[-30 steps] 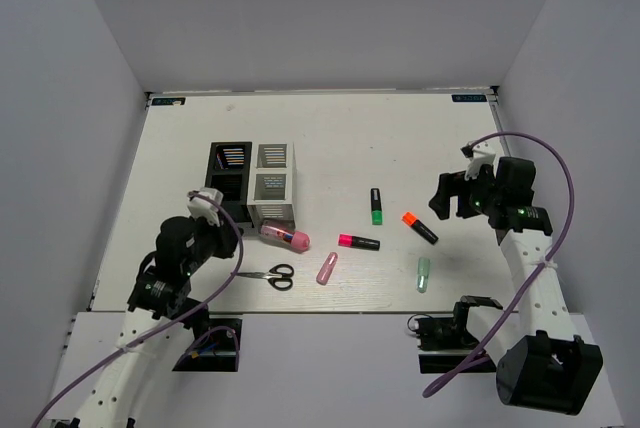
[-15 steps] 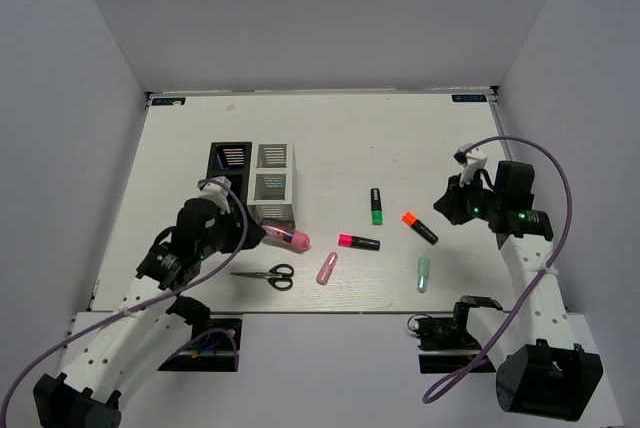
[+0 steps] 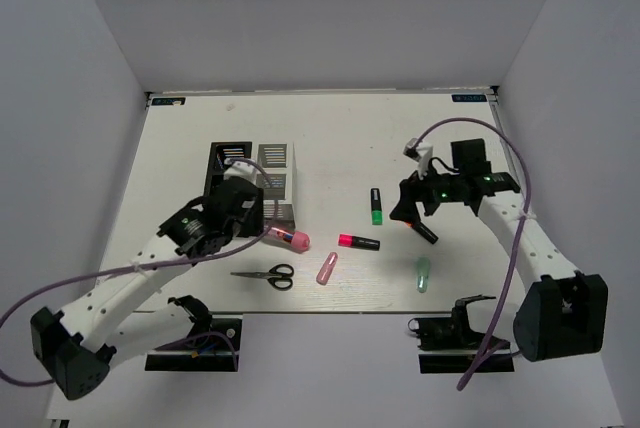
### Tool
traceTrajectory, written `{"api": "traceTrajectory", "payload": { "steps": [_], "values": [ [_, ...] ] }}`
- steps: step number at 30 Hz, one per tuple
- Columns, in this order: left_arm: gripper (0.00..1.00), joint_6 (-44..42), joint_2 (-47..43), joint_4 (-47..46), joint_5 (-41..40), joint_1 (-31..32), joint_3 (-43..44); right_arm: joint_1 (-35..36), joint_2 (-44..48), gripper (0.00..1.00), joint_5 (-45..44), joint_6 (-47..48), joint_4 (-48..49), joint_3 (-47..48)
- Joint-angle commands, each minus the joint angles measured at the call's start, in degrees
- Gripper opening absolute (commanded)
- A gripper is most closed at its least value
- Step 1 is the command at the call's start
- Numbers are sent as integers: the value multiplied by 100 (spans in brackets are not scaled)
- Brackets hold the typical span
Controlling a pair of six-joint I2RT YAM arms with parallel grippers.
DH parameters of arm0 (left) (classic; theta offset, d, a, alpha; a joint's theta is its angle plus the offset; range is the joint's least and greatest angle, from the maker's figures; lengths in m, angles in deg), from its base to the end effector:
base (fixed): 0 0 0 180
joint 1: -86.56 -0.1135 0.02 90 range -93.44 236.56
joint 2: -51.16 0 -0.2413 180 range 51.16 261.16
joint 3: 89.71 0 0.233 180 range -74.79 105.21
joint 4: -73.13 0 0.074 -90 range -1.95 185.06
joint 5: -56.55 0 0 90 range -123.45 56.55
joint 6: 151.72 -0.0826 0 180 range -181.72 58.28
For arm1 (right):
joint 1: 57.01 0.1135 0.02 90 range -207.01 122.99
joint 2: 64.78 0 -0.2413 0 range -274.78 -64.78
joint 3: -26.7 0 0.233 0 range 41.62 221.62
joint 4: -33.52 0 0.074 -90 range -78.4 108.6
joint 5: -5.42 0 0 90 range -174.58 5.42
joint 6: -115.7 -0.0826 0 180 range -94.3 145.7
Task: Sort the stationery into containers
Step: Pick up the stationery from the center of the board.
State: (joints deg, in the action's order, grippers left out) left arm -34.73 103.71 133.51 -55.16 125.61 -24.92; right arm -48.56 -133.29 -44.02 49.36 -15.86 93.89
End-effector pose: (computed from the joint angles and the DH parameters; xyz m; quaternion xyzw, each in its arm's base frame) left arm 0.1758 -0.1033 0.2422 0.0295 0.9193 -0.0437 0.3900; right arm 0.2405 0.0900 0.2268 -0.3563 0.8167 0.2818 0.3559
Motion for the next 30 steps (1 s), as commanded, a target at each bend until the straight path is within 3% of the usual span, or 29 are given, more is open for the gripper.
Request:
{"api": "traceTrajectory", "payload": {
  "steps": [1, 4, 8, 15, 20, 30],
  "values": [
    [67, -221, 430, 535, -749, 792, -12, 689, -292, 77, -835, -10, 141, 353],
    [80, 909, 423, 875, -1752, 1507, 14, 1385, -417, 86, -1293, -186, 447, 337],
    [82, 1922, 71, 1054, -2205, 1817, -108, 2352, -637, 90, -1779, -160, 958, 275],
    [82, 2522, -825, 1194, -2381, 1826, -697, 3277, -1146, 90, -1612, -37, 2986, -217],
    [82, 2847, -1089, 1668, -2451, 1826, -873, 3786, -1682, 90, -1875, -80, 3935, -226],
    [82, 3041, -1555, 2046, -2557, 1834, -1014, 4411, -2325, 90, -2253, -837, 4622, -224]
  ]
}}
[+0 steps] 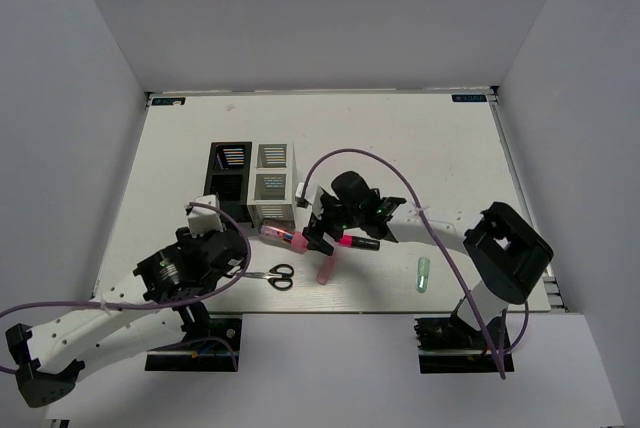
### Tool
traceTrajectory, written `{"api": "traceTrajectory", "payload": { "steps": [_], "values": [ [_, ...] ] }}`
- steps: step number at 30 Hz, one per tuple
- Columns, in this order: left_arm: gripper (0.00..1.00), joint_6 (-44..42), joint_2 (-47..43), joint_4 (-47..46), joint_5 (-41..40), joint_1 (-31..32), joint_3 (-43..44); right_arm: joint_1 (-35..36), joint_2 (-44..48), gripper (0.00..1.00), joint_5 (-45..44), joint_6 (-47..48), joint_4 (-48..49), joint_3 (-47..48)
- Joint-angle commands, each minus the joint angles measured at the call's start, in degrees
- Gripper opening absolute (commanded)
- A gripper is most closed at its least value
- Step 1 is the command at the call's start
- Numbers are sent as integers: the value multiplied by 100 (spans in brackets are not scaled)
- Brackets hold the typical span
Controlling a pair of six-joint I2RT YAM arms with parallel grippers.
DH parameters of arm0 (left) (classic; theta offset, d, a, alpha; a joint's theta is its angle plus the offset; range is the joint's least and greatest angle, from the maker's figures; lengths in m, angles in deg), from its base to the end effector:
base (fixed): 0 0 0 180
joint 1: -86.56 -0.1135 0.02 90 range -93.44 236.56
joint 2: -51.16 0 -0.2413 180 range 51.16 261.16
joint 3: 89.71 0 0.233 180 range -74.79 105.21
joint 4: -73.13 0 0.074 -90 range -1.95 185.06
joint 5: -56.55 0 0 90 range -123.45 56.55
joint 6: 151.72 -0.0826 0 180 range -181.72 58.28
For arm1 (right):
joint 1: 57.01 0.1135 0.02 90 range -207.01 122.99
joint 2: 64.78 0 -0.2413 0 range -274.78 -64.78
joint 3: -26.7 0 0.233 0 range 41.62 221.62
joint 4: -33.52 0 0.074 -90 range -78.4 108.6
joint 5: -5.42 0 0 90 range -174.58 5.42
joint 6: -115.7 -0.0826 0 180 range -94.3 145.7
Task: Sort the stationery into containers
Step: Pick up the stationery from the center of the board.
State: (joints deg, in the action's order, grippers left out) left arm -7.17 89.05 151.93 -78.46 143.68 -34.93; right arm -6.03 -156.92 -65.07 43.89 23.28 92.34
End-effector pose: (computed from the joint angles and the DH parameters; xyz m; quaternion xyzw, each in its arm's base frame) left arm 0.1114 -0.0647 0.2126 -0.0728 0.8981 0.0230 0.4331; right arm 0.2047 0.2965 0.1598 -0.5626 0.6822 0.2700 0.3810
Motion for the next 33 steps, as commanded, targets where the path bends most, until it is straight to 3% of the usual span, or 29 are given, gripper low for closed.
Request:
{"api": "traceTrajectory", "payload": {
  "steps": [1, 18, 33],
  "values": [
    [82, 320, -115, 239, -244, 18, -22, 193, 55, 90, -184, -342, 778, -97],
    [82, 557, -89, 389, -201, 18, 22, 404, -595, 90, -763, -721, 1508, -141],
    [82, 610, -71, 415, -227, 18, 40, 571, -973, 73, -712, -1275, 1816, -176]
  ]
}}
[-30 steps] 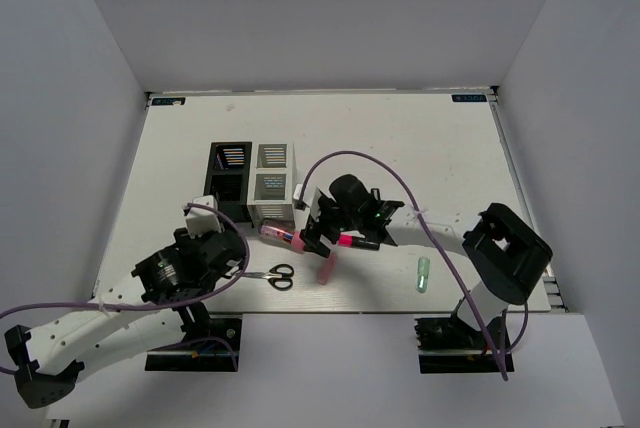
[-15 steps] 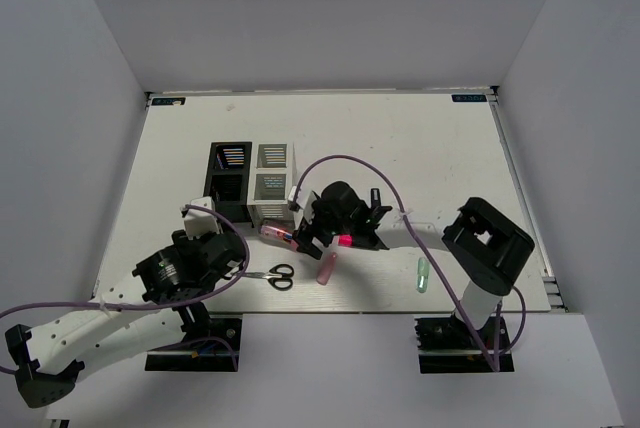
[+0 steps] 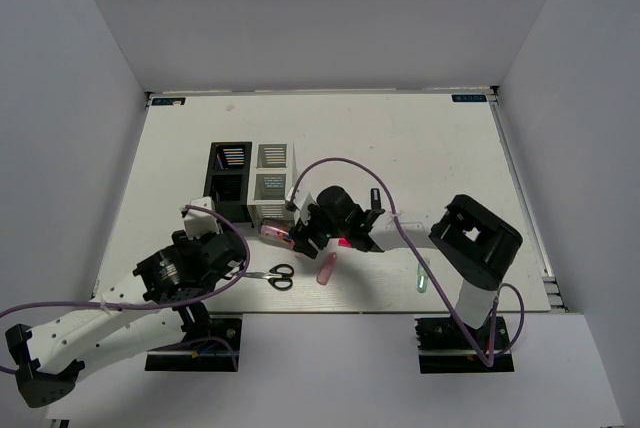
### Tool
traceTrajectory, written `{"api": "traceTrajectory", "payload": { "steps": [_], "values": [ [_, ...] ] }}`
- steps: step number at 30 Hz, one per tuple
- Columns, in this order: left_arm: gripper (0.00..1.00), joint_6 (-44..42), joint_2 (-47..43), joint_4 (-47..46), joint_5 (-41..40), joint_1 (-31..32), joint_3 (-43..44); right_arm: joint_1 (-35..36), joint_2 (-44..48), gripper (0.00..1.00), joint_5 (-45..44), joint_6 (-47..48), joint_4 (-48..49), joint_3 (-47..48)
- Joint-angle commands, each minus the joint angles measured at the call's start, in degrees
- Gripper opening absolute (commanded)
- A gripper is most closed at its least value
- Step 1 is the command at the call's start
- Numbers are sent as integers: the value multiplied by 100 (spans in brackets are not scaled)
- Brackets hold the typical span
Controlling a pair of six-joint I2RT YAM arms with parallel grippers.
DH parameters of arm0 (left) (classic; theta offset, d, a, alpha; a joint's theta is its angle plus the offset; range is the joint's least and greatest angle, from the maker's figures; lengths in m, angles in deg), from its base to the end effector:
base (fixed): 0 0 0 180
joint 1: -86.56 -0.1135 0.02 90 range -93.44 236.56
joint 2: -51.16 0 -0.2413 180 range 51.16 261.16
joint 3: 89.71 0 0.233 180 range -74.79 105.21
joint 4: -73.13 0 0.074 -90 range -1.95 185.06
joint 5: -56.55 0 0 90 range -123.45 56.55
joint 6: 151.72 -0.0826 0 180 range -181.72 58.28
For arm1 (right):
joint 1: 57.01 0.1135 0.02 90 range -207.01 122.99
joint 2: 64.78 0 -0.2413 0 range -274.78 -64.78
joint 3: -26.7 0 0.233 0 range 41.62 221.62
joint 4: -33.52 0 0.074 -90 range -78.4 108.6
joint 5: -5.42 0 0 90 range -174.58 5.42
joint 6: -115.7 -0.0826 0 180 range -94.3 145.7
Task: Sort the stationery into containers
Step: Pick up the stationery from the center of the board.
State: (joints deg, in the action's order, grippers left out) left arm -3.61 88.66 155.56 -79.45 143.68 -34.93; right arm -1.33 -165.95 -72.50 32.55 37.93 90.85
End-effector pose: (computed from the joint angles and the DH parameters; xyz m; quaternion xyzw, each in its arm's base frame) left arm 0.1076 -0.0570 0.2104 -0.0918 0.8982 0.0371 0.4283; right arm 0.2017 0.3262 0.1265 -0.4959 0.7194 0.2814 0.3966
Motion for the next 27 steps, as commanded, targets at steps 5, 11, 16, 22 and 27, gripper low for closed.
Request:
{"api": "traceTrajectory", "payload": {
  "steps": [5, 11, 16, 22, 27],
  "values": [
    [82, 280, -49, 61, -155, 18, 31, 224, -254, 70, -30, -202, 326, 95],
    [82, 333, -146, 131, -146, 9, 22, 329, -369, 58, -153, -176, 325, 95],
    [82, 359, -216, 193, -146, 18, -4, 347, -316, 19, -302, -140, 282, -10],
    [82, 324, -216, 228, -146, 27, 92, 356, 272, 0, -197, 148, -262, -256],
    [82, 236, -251, 88, -155, 18, 49, 330, 1230, 0, -12, 684, -1483, -186]
  ]
}}
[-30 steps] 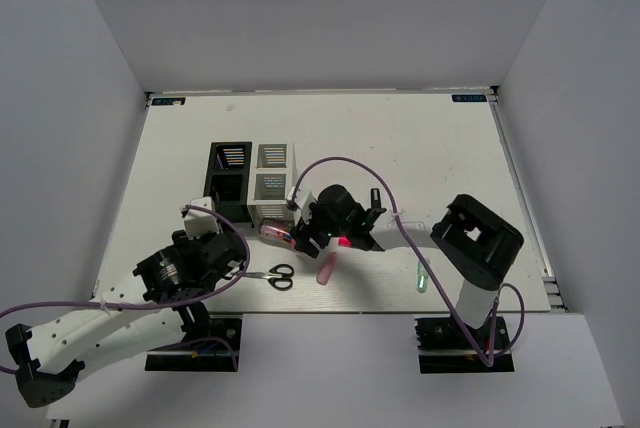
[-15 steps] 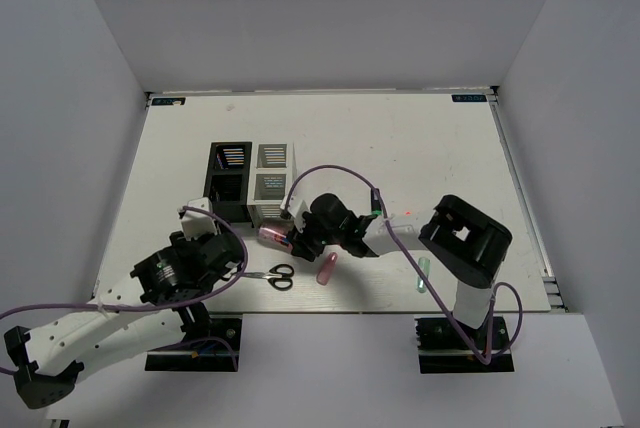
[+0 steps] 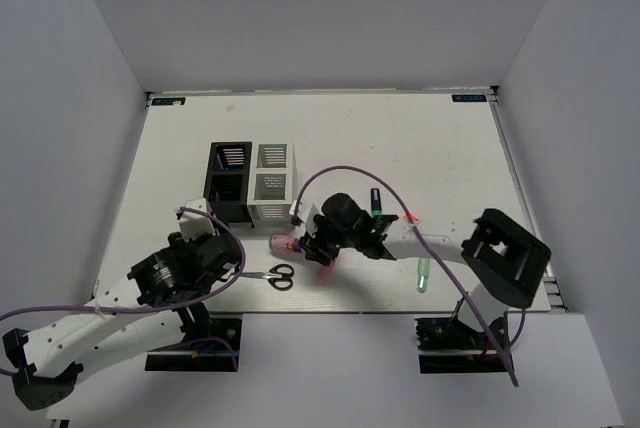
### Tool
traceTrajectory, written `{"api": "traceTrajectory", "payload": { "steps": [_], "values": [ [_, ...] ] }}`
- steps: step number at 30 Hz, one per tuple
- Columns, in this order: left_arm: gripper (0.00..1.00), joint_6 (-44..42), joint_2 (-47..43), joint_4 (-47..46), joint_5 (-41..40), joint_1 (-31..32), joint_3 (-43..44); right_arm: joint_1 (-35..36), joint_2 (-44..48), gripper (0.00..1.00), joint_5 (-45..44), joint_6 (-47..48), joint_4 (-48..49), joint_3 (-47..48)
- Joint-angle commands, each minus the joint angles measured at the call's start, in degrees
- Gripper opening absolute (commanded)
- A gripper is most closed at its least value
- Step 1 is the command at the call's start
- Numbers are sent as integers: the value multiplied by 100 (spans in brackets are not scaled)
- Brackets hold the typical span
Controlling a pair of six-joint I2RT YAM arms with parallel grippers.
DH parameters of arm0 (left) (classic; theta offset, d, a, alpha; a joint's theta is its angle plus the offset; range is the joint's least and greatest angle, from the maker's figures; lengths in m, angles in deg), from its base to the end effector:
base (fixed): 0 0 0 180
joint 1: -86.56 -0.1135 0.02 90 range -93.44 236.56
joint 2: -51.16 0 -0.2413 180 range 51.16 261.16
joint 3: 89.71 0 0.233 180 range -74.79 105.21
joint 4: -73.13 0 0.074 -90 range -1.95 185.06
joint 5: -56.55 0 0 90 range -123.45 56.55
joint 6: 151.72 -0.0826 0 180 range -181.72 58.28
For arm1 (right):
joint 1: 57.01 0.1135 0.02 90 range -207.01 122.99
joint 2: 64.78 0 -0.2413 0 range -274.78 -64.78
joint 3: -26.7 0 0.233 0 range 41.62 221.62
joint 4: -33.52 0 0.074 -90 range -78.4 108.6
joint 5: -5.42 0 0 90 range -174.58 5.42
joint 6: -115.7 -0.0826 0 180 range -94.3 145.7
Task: Sort the stationery into containers
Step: Pick up the stationery from the center of the board.
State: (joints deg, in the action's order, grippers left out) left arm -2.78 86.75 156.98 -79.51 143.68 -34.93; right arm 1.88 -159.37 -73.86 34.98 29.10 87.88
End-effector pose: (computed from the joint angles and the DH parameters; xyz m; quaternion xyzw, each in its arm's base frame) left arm 0.1043 -0.0517 0.2118 -0.1001 0.8964 0.0309 0.4307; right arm 0.1710 0.3130 0.1306 -0.5352 0.7176 0.2598 0.3622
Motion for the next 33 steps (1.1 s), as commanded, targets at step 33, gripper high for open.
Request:
{"api": "traceTrajectory", "payload": {
  "steps": [33],
  "values": [
    [82, -110, -264, 7, -34, 18, 426, -80, 1322, 0, -649, 1733, -3591, 3767]
  ]
}}
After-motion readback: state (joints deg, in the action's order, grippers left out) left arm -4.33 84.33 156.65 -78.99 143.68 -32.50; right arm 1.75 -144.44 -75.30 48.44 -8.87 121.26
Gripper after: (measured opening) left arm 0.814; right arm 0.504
